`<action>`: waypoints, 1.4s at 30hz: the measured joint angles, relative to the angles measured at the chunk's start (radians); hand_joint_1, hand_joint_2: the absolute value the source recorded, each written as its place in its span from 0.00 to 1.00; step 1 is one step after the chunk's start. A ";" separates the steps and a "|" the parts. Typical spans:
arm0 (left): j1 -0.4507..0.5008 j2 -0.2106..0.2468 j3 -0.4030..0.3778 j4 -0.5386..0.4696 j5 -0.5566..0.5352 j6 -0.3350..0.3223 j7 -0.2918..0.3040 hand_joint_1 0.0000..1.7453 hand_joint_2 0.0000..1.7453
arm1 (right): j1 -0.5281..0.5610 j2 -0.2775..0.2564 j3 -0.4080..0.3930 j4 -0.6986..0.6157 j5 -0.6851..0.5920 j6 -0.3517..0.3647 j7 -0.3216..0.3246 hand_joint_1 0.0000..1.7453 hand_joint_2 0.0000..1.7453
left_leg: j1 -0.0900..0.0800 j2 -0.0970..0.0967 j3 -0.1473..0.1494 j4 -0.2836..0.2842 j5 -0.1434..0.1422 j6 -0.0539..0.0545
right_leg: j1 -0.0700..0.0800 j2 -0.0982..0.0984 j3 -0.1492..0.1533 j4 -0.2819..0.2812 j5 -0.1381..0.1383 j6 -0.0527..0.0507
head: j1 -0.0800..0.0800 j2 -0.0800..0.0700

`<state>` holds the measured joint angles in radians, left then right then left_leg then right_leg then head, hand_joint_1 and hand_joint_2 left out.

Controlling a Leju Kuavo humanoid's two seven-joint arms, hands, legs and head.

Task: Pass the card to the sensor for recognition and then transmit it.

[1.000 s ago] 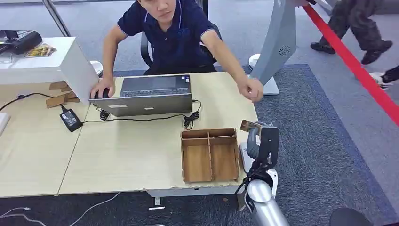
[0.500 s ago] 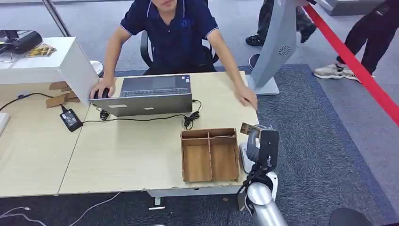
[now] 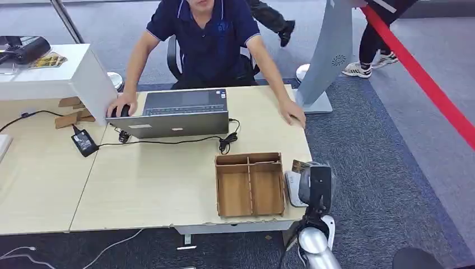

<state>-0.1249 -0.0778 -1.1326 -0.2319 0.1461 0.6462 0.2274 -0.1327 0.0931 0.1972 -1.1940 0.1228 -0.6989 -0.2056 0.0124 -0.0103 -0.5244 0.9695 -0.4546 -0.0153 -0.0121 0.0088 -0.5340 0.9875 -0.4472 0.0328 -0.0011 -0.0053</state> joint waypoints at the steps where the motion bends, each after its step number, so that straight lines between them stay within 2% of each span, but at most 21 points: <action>1: 0.000 0.000 0.000 0.000 0.000 0.000 0.000 0.00 0.00 | 0.001 -0.002 -0.002 0.003 0.001 0.000 0.001 1.00 1.00 | 0.000 0.000 0.000 0.000 0.000 0.000 | 0.000 0.000 0.000 0.000 0.000 0.000 | 0.000 0.000; 14: 0.000 0.000 0.001 0.000 0.018 0.004 0.000 0.00 0.00 | 0.035 -0.009 -0.032 0.035 0.021 0.000 0.010 1.00 1.00 | 0.000 0.000 0.000 0.000 0.000 0.000 | 0.000 0.000 0.000 0.000 0.000 0.000 | 0.000 0.000; 42: 0.000 0.000 0.018 0.000 0.027 0.021 0.000 0.00 0.00 | 0.034 0.006 -0.022 0.137 -0.019 0.000 -0.006 1.00 1.00 | 0.000 0.000 0.000 0.000 0.000 0.000 | 0.000 0.000 0.000 0.000 0.000 0.000 | 0.000 0.000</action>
<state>-0.1247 -0.0778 -1.1143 -0.2319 0.1736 0.6676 0.2277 -0.0988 0.0996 0.1755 -1.0574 0.1038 -0.6989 -0.2113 0.0124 -0.0104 -0.5247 0.9695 -0.4546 -0.0153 -0.0121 0.0087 -0.5339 0.9875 -0.4472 0.0328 -0.0008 -0.0053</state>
